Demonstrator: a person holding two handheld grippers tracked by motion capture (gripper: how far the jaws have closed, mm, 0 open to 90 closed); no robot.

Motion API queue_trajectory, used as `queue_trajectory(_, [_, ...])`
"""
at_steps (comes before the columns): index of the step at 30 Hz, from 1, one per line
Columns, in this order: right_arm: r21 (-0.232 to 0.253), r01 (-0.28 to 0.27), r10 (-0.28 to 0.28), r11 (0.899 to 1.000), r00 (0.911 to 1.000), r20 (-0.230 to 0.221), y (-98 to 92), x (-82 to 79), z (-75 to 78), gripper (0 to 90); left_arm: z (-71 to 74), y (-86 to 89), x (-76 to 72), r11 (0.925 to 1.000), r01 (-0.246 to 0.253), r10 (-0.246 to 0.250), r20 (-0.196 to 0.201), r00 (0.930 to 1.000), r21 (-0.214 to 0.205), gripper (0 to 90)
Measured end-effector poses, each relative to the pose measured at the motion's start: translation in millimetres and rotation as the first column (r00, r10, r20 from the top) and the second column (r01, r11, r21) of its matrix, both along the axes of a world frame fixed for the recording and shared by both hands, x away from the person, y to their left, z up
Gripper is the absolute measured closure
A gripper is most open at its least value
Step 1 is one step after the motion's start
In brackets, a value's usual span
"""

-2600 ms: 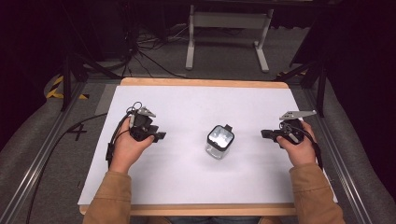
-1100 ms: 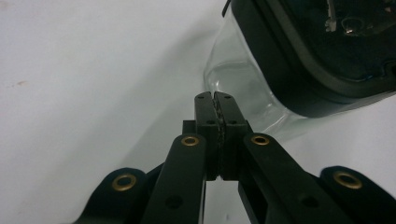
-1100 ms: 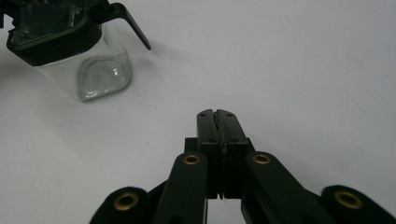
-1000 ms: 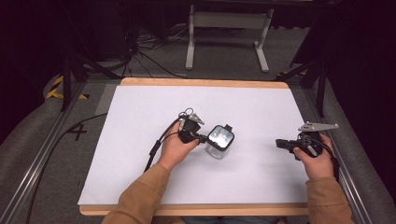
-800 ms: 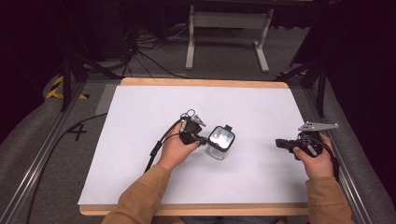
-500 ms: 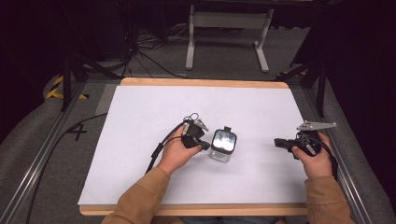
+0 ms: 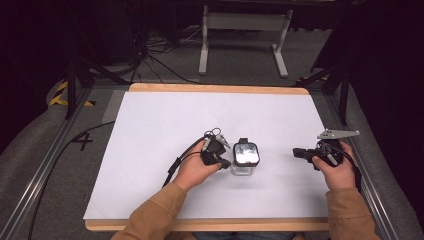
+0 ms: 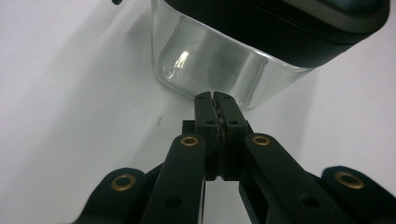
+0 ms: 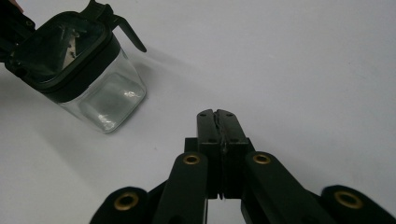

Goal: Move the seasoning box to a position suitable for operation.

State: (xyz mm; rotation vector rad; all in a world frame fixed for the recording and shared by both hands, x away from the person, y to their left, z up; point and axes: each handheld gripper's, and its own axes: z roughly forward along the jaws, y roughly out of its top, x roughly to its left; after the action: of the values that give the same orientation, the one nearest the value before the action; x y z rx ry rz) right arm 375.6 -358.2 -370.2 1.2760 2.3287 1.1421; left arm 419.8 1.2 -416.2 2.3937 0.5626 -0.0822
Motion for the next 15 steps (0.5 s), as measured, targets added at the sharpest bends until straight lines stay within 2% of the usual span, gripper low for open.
queue_trajectory(1, [0.004, 0.001, -0.001, 1.0, 1.0, -0.003, -0.1, -0.3, 0.2, 90.0, 1.4, 1.4, 0.5, 1.0, -0.001, 0.001, -0.007, 1.0, -0.004, 88.6])
queue_trajectory(3, [0.001, 0.002, -0.002, 1.0, 1.0, -0.001, -1.6, -0.5, 0.2, 90.0, 6.2, 5.0, 1.8, 0.9998, -0.011, 0.011, 0.006, 0.9999, -0.016, 87.8])
queue_trajectory(7, [0.008, 0.008, -0.008, 1.0, 1.0, -0.004, -5.6, -2.7, 0.3, 90.0, 24.0, 13.9, 3.6, 0.9978, -0.022, 0.024, 0.035, 0.9991, -0.062, 86.7])
queue_trajectory(9, [0.009, 0.006, -0.006, 1.0, 1.0, -0.002, -6.6, -4.4, -0.2, 90.0, 34.7, 17.8, 4.1, 0.9949, -0.025, 0.029, 0.039, 0.9988, -0.098, 86.2])
queue_trajectory(12, [0.015, -0.002, 0.002, 1.0, 1.0, -0.003, -7.0, -6.5, -1.1, 90.0, 49.2, 22.8, 4.3, 0.9822, -0.01, 0.013, 0.017, 0.9998, -0.188, 86.5])
queue_trajectory(15, [0.019, -0.014, 0.015, 1.0, 0.9999, -0.003, -6.1, -11.0, -1.5, 90.0, 63.8, 22.7, 4.2, 0.9751, -0.01, 0.022, 0.051, 0.9985, -0.221, 85.7])
